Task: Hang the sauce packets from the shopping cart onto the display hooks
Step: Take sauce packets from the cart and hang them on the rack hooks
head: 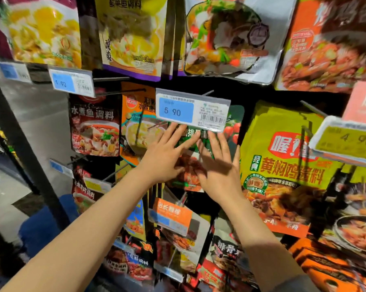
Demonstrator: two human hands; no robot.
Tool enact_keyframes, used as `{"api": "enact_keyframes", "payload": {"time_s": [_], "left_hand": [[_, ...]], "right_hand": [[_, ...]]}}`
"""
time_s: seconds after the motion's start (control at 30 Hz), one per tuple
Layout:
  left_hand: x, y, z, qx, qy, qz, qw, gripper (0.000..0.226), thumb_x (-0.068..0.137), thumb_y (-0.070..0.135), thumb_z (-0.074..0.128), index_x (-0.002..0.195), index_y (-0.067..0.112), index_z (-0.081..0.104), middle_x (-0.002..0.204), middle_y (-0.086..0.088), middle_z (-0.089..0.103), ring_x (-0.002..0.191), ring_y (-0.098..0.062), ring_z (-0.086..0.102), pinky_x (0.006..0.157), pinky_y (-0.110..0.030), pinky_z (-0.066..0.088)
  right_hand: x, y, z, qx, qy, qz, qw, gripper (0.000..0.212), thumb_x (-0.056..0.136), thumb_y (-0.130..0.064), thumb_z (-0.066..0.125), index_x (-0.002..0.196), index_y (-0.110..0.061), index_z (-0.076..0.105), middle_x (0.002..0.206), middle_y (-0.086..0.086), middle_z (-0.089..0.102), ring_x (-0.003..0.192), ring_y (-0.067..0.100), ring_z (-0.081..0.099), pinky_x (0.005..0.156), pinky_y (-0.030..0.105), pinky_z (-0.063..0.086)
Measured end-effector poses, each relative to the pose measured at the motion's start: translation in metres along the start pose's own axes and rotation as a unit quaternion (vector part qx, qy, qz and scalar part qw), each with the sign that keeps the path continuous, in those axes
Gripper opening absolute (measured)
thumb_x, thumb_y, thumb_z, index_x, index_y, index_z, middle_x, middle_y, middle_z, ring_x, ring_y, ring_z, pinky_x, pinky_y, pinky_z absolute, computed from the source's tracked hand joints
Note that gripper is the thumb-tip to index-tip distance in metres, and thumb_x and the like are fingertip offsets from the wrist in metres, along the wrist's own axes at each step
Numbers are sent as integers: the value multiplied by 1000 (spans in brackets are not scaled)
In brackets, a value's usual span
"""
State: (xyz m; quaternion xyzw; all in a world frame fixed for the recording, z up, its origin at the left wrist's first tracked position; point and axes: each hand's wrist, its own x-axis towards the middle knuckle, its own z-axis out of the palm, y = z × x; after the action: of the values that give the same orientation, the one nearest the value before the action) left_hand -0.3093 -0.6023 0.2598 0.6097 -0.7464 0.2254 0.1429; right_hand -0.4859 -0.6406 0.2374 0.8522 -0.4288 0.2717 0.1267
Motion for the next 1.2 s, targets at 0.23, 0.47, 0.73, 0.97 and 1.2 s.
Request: {"api": "enact_keyframes", "payload": {"time_s": [0.23, 0.47, 0.73, 0.97, 1.2], "left_hand": [[-23, -8, 4, -28, 51, 52, 997, 86, 73, 34, 72, 146, 23, 29, 156, -11, 19, 142, -30, 16, 101, -45, 38], [-100, -22, -17, -194, 148, -136, 960, 36, 89, 39, 47, 113, 20, 65, 102, 4, 69, 89, -14, 66, 68, -27, 53], [-283, -108, -43, -217, 107, -402, 883, 38, 81, 49, 45, 95, 26, 71, 96, 10, 71, 88, -10, 64, 76, -25, 46], [-513, -139, -59, -181, 74, -610, 768, 36, 79, 55, 44, 89, 31, 69, 90, 8, 69, 80, -5, 64, 74, -15, 48], [-652, -136, -100, 45, 25, -771, 634, 57, 80, 48, 42, 119, 10, 62, 121, -19, 58, 110, -38, 54, 90, -44, 41]], "right_hand": [[-13, -13, -12, 37, -54, 39, 997, 73, 82, -37, 65, 144, -30, 29, 158, -2, -5, 145, 17, -11, 112, 61, 4], [-25, -90, -33, 209, 48, 81, 973, 44, 85, -34, 59, 128, -25, 54, 132, 2, 50, 129, 22, 35, 109, 45, 28], [-23, -260, 4, 414, -107, -59, 902, 20, 84, -24, 59, 98, -14, 68, 104, 1, 65, 103, 13, 54, 90, 21, 38], [-68, -448, 59, 391, -403, -225, 796, 26, 89, -27, 61, 112, -17, 63, 114, 1, 61, 106, 16, 54, 90, 20, 35], [-134, -545, 80, 204, -663, -335, 637, 35, 92, -31, 53, 119, -9, 57, 116, 9, 58, 101, 23, 56, 91, 38, 47]]}}
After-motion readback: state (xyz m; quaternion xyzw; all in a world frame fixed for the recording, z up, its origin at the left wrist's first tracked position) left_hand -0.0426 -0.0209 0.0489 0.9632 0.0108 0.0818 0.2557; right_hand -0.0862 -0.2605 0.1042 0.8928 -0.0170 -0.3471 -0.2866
